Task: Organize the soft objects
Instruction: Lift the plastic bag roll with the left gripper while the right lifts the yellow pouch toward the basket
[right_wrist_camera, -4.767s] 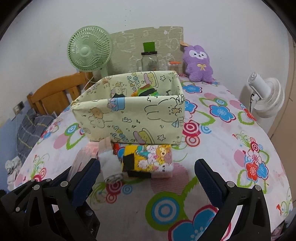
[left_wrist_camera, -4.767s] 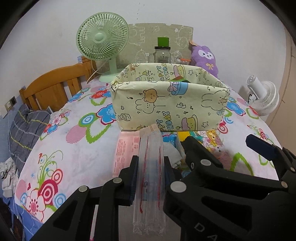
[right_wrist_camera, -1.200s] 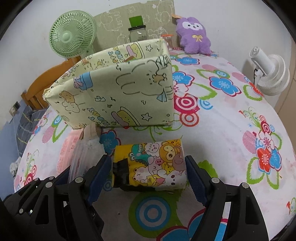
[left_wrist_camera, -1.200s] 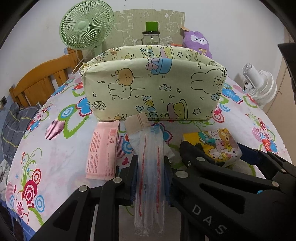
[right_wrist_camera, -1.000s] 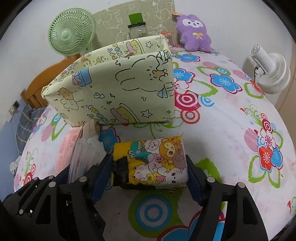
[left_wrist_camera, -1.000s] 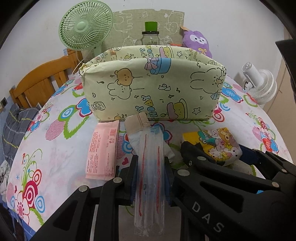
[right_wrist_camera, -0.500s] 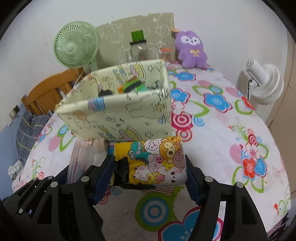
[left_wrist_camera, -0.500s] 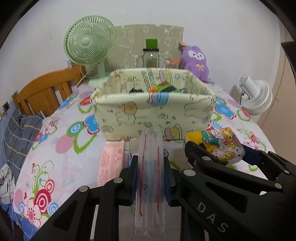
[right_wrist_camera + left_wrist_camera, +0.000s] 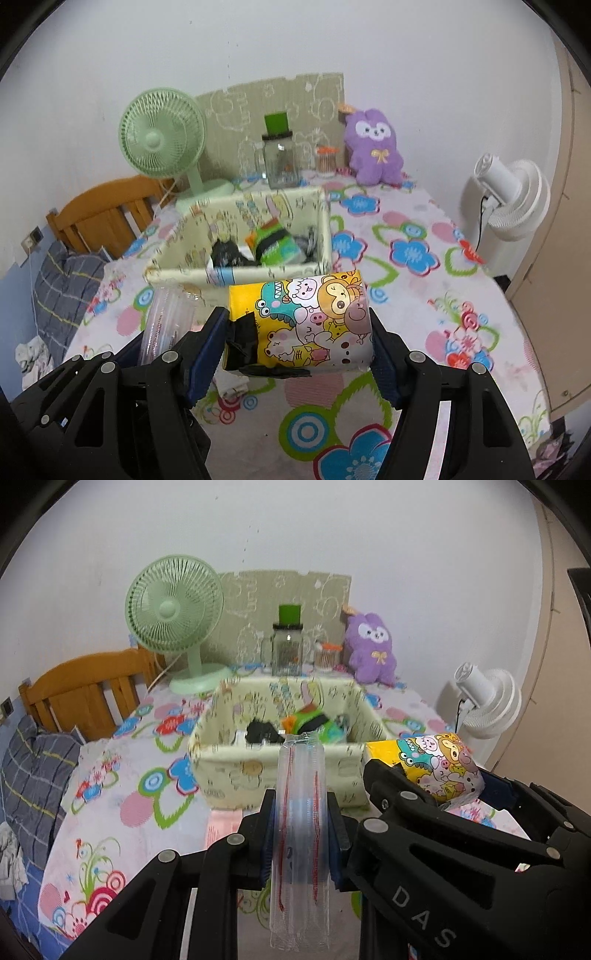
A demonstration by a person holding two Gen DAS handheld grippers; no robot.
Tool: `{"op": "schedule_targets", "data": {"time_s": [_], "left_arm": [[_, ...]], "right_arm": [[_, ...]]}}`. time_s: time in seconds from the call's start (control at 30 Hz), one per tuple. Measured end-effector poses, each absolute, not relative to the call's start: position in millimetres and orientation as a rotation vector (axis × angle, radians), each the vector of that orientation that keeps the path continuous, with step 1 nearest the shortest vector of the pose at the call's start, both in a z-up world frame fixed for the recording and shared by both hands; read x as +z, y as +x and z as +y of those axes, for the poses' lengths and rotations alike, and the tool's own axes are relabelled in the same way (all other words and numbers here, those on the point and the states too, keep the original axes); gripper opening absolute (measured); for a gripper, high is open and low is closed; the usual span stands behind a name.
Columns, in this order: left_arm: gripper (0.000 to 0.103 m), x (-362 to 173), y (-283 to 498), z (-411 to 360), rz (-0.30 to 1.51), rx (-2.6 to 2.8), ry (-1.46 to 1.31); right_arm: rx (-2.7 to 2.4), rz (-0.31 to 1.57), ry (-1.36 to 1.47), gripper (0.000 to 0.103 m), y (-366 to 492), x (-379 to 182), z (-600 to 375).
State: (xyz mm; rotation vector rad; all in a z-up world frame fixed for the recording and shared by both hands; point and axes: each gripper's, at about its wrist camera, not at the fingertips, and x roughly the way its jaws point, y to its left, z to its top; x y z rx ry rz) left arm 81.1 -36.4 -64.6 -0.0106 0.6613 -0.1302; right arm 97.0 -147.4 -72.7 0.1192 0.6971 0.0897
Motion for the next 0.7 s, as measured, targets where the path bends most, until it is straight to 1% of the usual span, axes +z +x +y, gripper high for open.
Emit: {"op": "schedule_targets", "data": {"time_s": [0.43,0.7], "left_arm": [[0.023,-32,81,-35,0.586,-0.155,-0.001],[0.023,-25,90,-35,0.562,-0.155,-0.002]], "right_arm": [[0.100,0.617,0.112,0.073,94,-35,-147],[0.111,0.587,0.109,0.073,102,-25,-146]]}}
